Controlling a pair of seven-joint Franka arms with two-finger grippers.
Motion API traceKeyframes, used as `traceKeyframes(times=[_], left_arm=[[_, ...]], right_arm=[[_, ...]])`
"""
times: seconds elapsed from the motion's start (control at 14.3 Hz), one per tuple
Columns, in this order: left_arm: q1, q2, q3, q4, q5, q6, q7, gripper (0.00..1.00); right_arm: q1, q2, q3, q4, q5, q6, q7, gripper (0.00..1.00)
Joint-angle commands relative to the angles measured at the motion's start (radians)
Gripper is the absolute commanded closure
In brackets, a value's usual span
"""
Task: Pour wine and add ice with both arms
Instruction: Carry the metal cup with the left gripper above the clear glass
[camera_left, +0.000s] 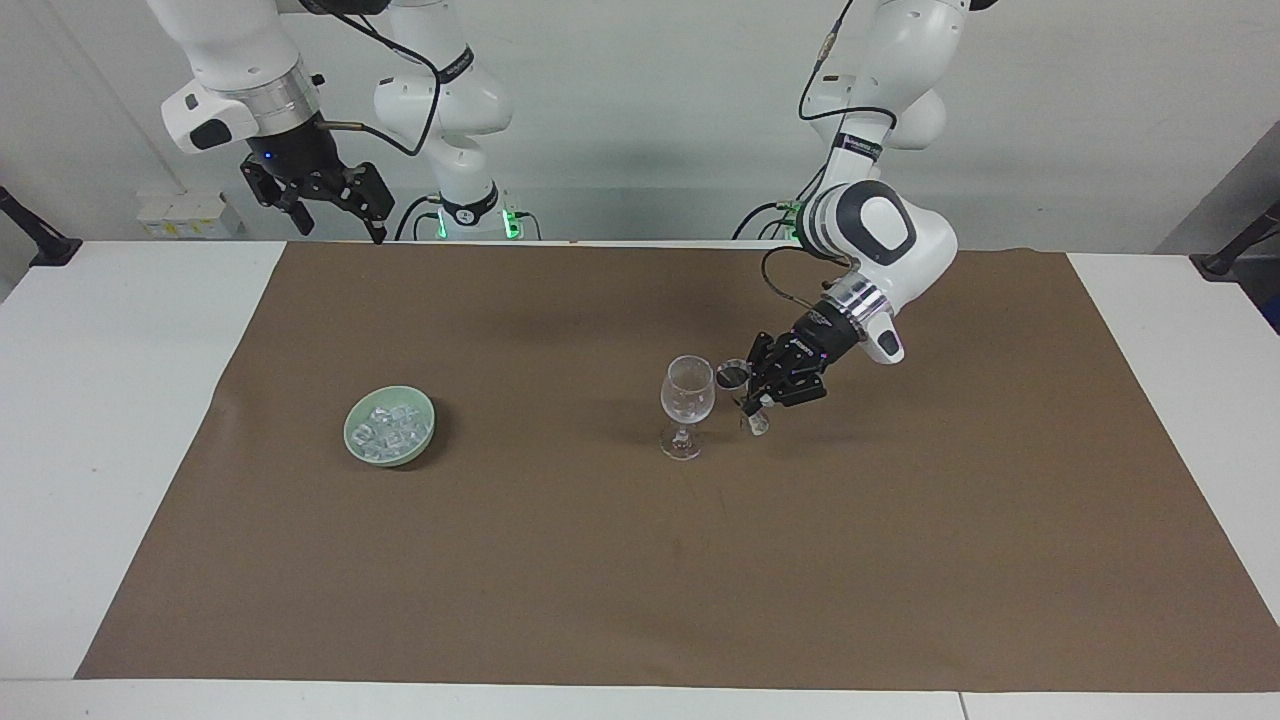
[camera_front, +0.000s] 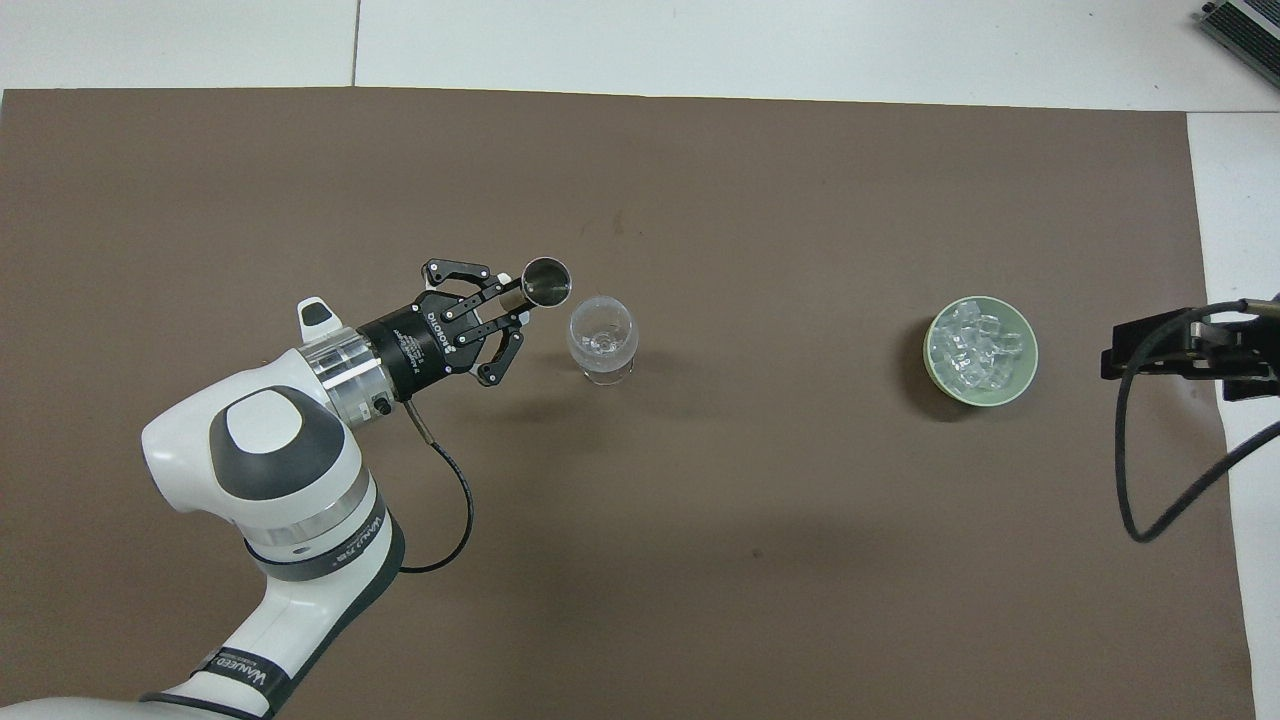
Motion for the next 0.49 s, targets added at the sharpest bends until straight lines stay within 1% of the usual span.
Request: traceKeyframes(times=[0.0, 0.42], left_arm=[[-0.035, -0.036, 0.015, -0.029, -0.028, 0.032, 0.037, 1.00], [-0.043, -0.045, 0.015, -0.028, -0.028, 0.060, 0.070, 1.00]], right_arm=[[0.002, -0.026, -0.002, -0.031, 0.007, 0.022, 0.012, 0.00], [0.002, -0.026, -0.002, -0.031, 0.007, 0.022, 0.013, 0.00]])
